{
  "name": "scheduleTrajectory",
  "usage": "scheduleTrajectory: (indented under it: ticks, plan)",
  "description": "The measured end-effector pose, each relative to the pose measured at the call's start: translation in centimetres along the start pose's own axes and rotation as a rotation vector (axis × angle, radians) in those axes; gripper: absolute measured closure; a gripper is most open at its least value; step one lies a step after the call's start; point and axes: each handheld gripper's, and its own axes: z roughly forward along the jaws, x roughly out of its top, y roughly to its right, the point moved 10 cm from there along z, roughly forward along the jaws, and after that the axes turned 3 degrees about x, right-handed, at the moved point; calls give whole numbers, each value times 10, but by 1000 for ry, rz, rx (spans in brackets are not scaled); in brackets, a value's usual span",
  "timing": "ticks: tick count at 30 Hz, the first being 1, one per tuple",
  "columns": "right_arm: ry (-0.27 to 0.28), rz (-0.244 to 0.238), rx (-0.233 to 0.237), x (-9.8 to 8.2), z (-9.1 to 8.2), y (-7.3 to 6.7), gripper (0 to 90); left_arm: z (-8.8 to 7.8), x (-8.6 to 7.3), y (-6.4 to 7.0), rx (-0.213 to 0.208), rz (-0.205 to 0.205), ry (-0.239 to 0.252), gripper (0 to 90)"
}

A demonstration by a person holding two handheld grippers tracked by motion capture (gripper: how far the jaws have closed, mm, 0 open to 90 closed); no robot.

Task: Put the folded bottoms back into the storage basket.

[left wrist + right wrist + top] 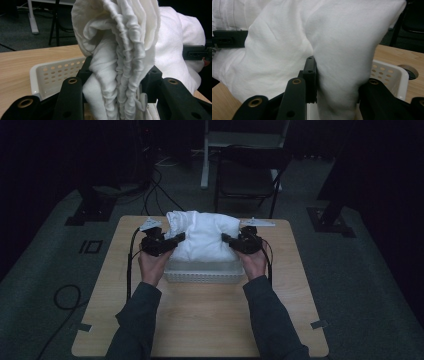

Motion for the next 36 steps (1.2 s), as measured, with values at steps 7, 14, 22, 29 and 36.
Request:
scheduleTrajectory:
  ticks: [7,14,22,29,36]
  plan:
    - [-8,2,-12,-2,3,3,683,5,-3,-2,1,-8,-7,557]
    - [-16,9,-18,-5,7,7,684,11,-6,-4,5,-13,-15,557]
    - [-21,18,-27,-8,10,10,684,16,-9,-6,14,-22,-20,557]
    - [-31,26,-33,-12,15,14,684,21,-12,-8,21,-31,-25,557]
    - [-49,11,-45,-16,18,17,685,23,-14,-9,26,-26,-35,557]
